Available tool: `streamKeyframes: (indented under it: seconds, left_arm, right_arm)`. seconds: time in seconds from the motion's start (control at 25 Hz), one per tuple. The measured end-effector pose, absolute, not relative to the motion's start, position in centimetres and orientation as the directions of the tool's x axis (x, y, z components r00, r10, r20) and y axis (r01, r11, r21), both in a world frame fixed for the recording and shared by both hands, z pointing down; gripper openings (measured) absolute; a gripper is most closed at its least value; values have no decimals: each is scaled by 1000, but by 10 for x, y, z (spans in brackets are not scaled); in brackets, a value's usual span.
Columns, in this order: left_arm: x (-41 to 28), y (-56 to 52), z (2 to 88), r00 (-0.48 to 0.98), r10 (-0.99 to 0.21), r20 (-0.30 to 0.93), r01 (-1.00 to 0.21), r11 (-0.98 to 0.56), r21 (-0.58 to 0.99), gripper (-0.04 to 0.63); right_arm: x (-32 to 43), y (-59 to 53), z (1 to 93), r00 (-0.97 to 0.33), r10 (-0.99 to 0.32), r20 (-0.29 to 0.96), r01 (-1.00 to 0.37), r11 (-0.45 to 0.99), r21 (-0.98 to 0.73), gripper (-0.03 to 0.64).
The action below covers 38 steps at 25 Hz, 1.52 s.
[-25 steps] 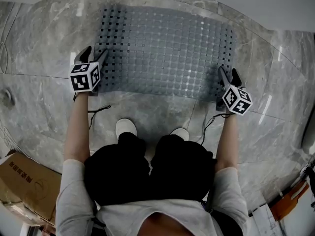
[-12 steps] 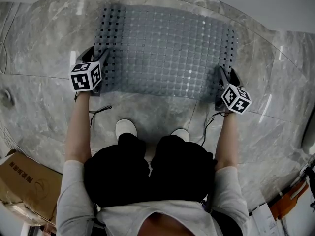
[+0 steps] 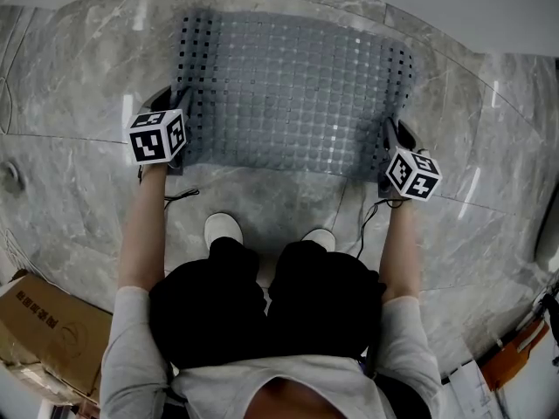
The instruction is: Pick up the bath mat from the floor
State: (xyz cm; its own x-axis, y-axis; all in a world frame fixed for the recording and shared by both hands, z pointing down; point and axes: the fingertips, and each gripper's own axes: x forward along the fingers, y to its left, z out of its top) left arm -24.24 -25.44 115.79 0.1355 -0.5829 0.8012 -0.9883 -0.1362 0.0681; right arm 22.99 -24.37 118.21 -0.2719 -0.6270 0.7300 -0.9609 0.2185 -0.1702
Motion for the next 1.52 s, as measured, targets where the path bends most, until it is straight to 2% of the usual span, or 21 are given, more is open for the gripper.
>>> streamKeyframes:
  seconds: [0.28, 0.64, 1.0, 1.52]
  left_arm:
    - [-227, -255, 1133, 149, -612, 777, -981, -193, 36, 58]
    - [-215, -262, 1057, 209, -649, 731, -968, -243, 61, 44]
    - [-221, -262, 944, 197, -676, 710, -972, -231, 50, 42]
    - [-198, -234, 726, 239, -703, 670, -962, -264, 67, 41]
  right_arm:
    - [227, -242, 1165, -253, -655, 712, -967, 187, -172, 44]
    - [212, -237, 1089, -253, -695, 673, -967, 175, -183, 40]
    - [199, -237, 956, -277, -735, 619, -960, 189, -205, 38]
    - [196, -219, 745, -271, -752, 600, -962, 191, -195, 37]
